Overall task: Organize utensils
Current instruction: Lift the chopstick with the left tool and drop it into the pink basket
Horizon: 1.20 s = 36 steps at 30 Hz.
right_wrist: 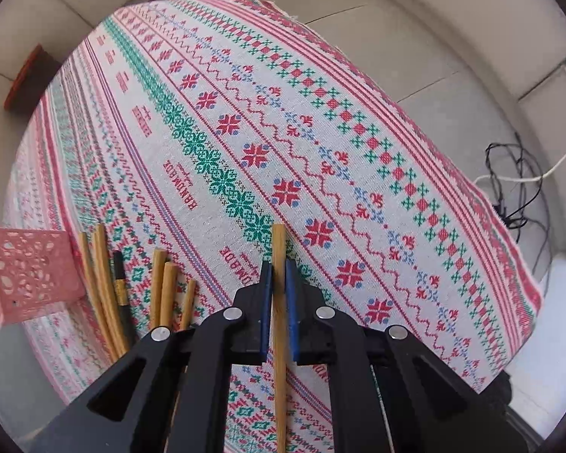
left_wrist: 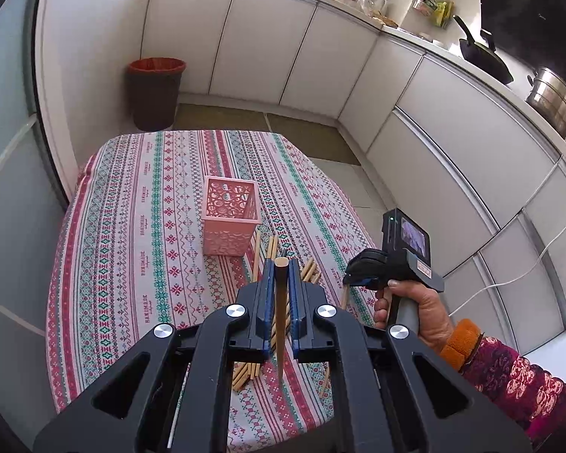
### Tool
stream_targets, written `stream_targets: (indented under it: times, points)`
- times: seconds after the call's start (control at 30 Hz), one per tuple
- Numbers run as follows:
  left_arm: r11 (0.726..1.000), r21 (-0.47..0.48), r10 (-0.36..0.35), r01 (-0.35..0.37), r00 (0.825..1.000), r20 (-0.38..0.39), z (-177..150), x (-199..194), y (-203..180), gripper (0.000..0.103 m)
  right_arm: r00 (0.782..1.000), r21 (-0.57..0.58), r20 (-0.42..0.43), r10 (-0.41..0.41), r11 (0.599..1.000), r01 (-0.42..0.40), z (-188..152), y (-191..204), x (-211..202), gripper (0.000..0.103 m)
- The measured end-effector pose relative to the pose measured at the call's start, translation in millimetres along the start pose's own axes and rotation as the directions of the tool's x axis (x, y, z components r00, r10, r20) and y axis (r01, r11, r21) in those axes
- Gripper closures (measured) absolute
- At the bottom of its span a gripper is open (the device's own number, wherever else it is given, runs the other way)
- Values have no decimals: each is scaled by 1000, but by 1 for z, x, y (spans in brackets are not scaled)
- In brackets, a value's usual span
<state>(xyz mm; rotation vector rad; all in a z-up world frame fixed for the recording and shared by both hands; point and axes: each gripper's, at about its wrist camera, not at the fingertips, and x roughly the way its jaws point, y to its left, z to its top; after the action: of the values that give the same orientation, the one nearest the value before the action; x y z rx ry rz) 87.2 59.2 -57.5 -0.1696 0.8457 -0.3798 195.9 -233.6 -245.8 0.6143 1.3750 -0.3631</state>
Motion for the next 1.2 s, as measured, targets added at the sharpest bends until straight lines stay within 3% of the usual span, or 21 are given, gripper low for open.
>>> stream_targets:
  times: [0.1, 0.27, 0.4, 0.57, 0.73, 0.8, 0.97, 1.13, 1.2]
  points:
    - [1000, 1, -7, 7, 1000, 14, 1, -7, -1, 96, 996, 11, 52, 70, 997, -71, -4, -21, -27, 96]
    - [1000, 3, -12, 12, 999, 45, 13, -16, -8, 96, 967, -111, 199, 160, 984, -140, -31, -20, -104, 96]
    - [1000, 4, -9, 9, 997, 75, 34, -23, -14, 96, 924, -206, 289, 249, 959, -194, -44, -3, -174, 96]
    - [1000, -9, 27, -26, 990, 139, 71, -28, -13, 96, 846, -293, 392, 360, 921, -257, -44, 24, -249, 96]
    - [995, -41, 95, -88, 970, 223, 111, -32, -4, 96, 780, -347, 452, 432, 891, -293, -33, 54, -297, 96]
    - [992, -52, 125, -115, 960, 251, 124, -31, 1, 96, 765, -366, 457, 454, 880, -303, -28, 69, -306, 96]
    - [982, -71, 185, -173, 950, 252, 139, -13, 14, 96, 759, -385, 433, 486, 861, -331, -18, 101, -307, 96]
    - [982, -83, 183, -171, 969, 168, 131, 27, 37, 95, 786, -393, 393, 477, 860, -326, -12, 126, -286, 95]
    - [983, -109, 165, -150, 975, 148, 123, 35, 45, 88, 797, -399, 384, 466, 862, -311, -12, 136, -275, 95]
